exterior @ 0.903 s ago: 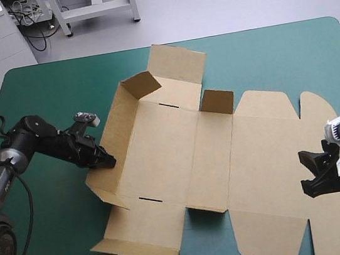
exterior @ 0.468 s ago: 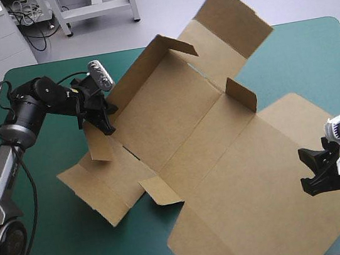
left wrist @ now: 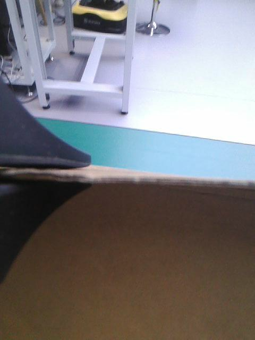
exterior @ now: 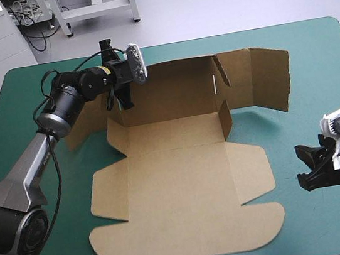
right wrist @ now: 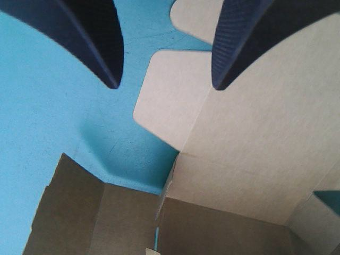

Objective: Fold the box

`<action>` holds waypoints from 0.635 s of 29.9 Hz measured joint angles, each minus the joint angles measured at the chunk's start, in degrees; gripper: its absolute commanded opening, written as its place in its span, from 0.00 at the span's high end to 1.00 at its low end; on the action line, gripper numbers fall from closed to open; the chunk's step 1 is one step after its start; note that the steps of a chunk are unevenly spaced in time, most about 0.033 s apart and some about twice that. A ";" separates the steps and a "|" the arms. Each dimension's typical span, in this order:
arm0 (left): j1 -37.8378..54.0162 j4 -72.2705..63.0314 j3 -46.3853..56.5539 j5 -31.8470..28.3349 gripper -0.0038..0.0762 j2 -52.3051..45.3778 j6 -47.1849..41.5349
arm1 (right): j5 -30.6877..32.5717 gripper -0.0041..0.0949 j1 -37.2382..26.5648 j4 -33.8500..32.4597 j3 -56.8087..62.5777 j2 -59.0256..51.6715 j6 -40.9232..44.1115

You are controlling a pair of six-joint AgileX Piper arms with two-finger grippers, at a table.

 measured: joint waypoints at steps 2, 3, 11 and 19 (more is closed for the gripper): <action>-1.51 1.73 -0.04 -0.90 0.99 0.00 0.00 | 0.00 0.49 0.00 -0.19 0.00 0.31 0.07; -2.32 2.26 -0.07 -0.97 0.99 0.00 0.00 | 0.00 0.49 0.00 -0.54 0.00 0.45 0.33; -10.52 14.81 9.03 -4.43 0.99 -6.63 -9.40 | 1.34 0.49 0.00 -9.98 0.02 0.93 6.70; -15.96 37.49 22.64 -12.02 0.99 -13.73 -35.23 | 0.40 0.49 0.00 -14.94 0.07 1.04 10.60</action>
